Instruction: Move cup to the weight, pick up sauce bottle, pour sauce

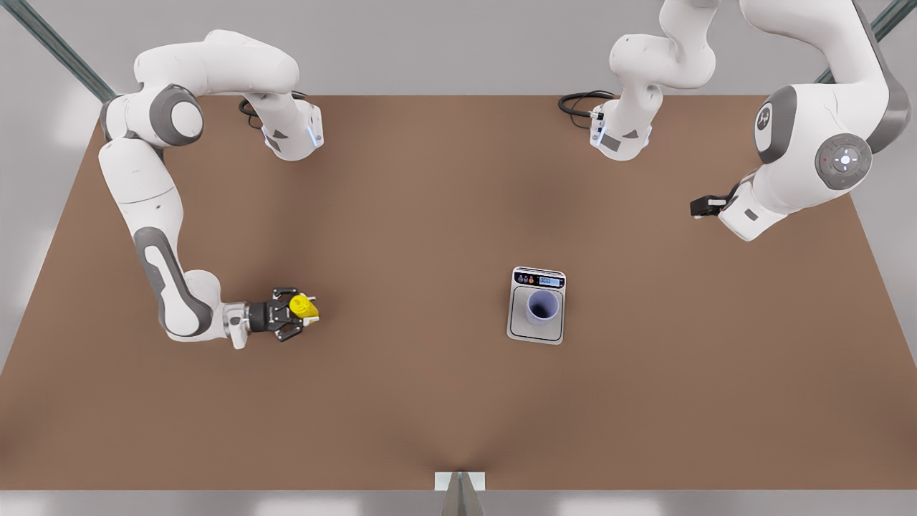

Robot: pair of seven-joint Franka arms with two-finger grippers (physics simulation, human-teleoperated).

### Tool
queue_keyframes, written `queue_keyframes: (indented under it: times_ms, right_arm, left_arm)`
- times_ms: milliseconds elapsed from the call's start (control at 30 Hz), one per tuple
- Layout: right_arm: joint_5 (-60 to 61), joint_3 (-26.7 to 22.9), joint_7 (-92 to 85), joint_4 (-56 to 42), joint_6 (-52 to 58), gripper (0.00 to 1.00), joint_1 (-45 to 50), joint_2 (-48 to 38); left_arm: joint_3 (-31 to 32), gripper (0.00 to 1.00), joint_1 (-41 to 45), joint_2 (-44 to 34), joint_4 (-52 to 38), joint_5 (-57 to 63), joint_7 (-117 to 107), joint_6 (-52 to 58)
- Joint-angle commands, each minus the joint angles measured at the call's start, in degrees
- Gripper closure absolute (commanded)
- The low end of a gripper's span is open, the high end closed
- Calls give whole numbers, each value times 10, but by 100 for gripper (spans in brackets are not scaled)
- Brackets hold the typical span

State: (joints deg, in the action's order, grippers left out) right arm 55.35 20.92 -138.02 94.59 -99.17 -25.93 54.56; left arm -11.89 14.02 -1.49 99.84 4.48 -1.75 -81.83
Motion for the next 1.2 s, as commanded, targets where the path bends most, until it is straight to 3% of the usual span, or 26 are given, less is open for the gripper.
queue_keyframes:
  times_ms: [0, 33, 133, 500, 533, 567, 800, 1167]
  right_arm:
    - [-14, 0, 3, -1, 7, 29, 0, 0]
    - [-14, 0, 3, -1, 7, 18, -1, 0]
    - [-14, 0, 3, -1, 7, 0, -1, 0]
    - [-15, -3, 3, -1, 4, 0, 0, 0]
    - [-14, -3, -1, -1, 3, 29, 0, 0]
    - [-15, -3, -1, -1, -3, 44, 3, 0]
    - [-15, -3, 3, 0, -8, 54, 4, -1]
    - [-6, 7, 8, -9, 27, 55, -10, -4]
  left_arm:
    - [0, 0, 0, 0, 0, 0, 0, 1]
    - [0, 0, 0, 0, 0, 0, 0, 1]
    - [0, 0, 0, 0, 0, 0, -1, 1]
    - [0, 0, 1, 0, 0, 0, -2, 1]
    - [0, 0, 1, 0, 0, 0, -2, 1]
    - [0, 0, 1, 0, 0, 0, -2, 1]
    - [0, 0, 2, 0, 0, 0, -2, 1]
    - [0, 0, 3, 0, 0, 0, -3, 2]
